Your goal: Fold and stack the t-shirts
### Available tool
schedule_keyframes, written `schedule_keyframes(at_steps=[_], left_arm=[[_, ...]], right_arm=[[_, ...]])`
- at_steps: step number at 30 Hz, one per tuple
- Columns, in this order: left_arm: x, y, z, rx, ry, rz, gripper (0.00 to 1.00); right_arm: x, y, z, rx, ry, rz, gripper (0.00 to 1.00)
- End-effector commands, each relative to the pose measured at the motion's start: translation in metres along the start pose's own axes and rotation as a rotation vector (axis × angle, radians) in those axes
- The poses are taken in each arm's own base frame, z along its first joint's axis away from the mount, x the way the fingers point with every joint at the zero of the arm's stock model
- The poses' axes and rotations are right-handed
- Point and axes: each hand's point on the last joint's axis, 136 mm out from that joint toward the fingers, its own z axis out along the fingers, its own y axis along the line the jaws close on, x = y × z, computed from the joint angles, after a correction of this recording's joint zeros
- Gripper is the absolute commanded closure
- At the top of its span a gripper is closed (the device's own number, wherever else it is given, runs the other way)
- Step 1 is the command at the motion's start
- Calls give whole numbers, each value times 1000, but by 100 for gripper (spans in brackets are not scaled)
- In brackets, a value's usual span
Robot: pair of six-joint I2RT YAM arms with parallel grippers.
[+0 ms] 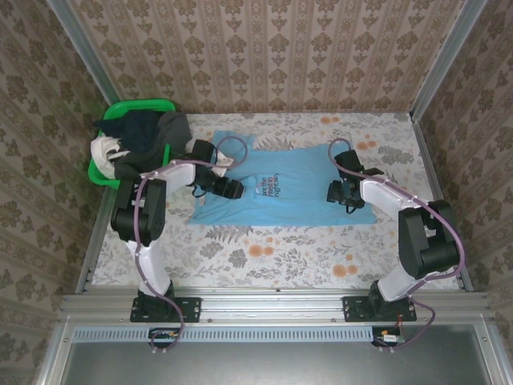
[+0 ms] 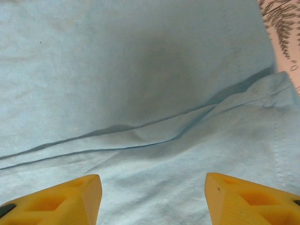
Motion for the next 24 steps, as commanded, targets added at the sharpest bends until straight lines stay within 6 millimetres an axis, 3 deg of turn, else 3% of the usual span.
schedule_keyframes(at_steps=[1,9,11,14,16,19,24], left_arm=[[-11,7,-3,4,28,-62,16],[-40,12,-3,1,-1,-50,15],[-48,17,-5,-29,-5,-55,10],[-60,17,-15,-55,-48,-45,0],[-64,8,-29,-52,-121,-24,0],[-46,-8,-50,-63,-211,-47,0],[26,-48,-42,-63,-187,-123,0]], right_arm=[[16,-1,8,-18,42,41,38],[32,-12,15,15,84,39,38],[31,-11,15,10,88,38,38],[32,-12,13,13,85,37,38],[33,-17,11,30,77,35,38],[37,-22,8,39,62,43,38],[36,-6,-4,-67,18,87,38]])
